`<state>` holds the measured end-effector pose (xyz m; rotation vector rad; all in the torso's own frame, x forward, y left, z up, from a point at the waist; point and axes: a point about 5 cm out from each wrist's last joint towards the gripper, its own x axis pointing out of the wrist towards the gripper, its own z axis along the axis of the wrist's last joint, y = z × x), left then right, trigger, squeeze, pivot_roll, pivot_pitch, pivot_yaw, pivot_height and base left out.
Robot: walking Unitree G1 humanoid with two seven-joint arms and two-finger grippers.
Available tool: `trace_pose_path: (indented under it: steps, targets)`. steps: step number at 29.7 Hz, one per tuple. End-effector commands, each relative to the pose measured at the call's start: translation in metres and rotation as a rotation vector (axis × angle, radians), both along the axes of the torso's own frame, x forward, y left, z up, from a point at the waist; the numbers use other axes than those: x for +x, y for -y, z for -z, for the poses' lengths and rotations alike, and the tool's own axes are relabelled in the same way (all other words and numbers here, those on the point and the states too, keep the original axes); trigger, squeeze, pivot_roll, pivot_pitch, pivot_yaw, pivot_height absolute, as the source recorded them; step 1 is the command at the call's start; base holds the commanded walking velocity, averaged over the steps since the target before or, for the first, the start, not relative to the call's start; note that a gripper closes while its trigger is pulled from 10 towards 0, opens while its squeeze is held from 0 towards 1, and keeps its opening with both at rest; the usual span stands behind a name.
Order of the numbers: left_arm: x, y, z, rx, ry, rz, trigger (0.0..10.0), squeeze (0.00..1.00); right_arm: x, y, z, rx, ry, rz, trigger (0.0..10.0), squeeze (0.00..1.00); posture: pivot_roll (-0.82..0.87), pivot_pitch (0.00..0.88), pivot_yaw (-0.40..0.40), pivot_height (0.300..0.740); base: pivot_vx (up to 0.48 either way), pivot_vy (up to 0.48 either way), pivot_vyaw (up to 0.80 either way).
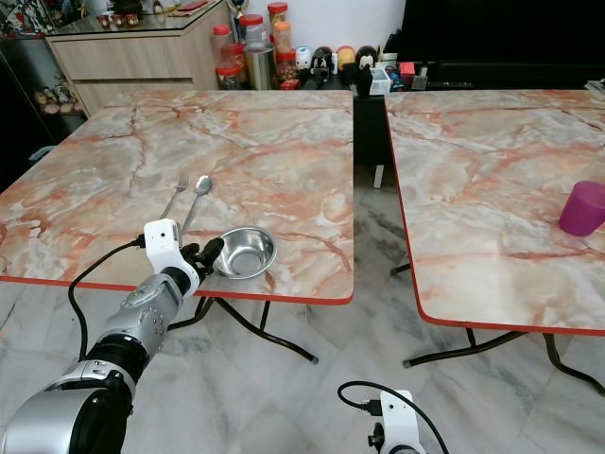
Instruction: Setting the table
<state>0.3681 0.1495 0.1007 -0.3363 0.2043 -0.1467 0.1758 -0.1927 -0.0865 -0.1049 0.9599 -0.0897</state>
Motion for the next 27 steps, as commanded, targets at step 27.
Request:
trace_pose_path:
  steps: [27]
  targets:
    - [0.010,0.006,-0.006,0.072,-0.161,0.060,10.0,0.00,-0.004,-0.004,0.003,0.018,-0.009,0.028,10.0,0.00,0.04,0.000,0.087,0.740,0.000,0.000,0.00]
